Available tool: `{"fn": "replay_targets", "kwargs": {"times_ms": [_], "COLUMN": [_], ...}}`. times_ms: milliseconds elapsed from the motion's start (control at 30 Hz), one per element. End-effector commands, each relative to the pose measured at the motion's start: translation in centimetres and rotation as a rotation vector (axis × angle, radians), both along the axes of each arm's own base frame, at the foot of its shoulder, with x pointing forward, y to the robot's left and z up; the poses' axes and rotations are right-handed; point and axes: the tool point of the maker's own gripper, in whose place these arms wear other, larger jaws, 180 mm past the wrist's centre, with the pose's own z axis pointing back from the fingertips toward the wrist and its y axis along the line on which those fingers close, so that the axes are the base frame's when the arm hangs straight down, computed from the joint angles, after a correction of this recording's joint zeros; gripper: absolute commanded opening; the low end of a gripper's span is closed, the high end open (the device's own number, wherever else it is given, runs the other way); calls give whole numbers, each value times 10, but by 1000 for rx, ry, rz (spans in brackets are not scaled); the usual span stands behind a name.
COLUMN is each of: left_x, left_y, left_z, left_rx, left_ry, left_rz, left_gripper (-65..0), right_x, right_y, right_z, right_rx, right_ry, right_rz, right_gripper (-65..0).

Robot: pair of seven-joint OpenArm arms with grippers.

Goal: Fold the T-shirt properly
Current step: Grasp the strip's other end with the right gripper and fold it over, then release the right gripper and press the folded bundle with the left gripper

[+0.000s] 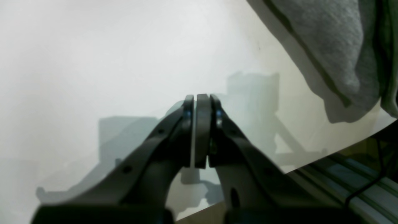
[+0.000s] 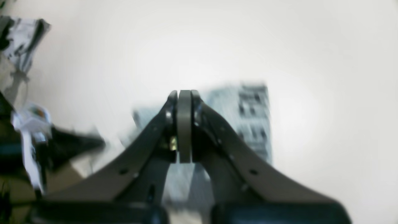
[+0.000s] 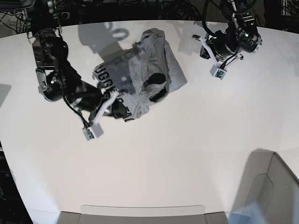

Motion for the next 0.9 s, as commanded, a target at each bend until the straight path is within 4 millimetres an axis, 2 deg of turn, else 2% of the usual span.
{"fn": "replay_targets", "kwargs": {"times_ms": [0,100,200,267,333,400,467,567,633,767,867], "left_x": [6,6,6,6,6,6,6,5,5,5,7], "left_y": [1,1,1,1,1,1,1,0,0,0,-1], "left_z": [6,6,6,6,6,6,6,6,5,6,8], "left_rx": [-2,-2,-2,-2,-2,-2,-2,-5,-5,-3,-5], "left_ry": [-28,-30,-30,-30,-30,-30,-28,-27,-25,-25,-36], "left_rz": [-1,-1,-1,-1,-1,-1,-1,0,0,0,-2], "left_gripper": [-641,-641,-641,-641,-641,-641,-642,-642,-642,-642,-645], "right_x": [-2,-16,-23,-16,2,28,45,53,53,51,63], "right_y": [3,5,24,46,68,93,121,161,179,182,142], "right_z": [6,-15,-32,-38,-44,-46,-41,-26,-13,-1,-4], "right_rx": [15,-46,-107,-122,-143,-175,-209,-224,-206,-200,-216], "right_ry": [-12,56,39,22,11,-41,-117,-200,-235,-280,-283], "right_rz": [20,67,199,262,273,275,330,418,434,432,340], "right_gripper": [-650,-650,-650,-650,-650,-650,-650,-650,-650,-650,-650]}}
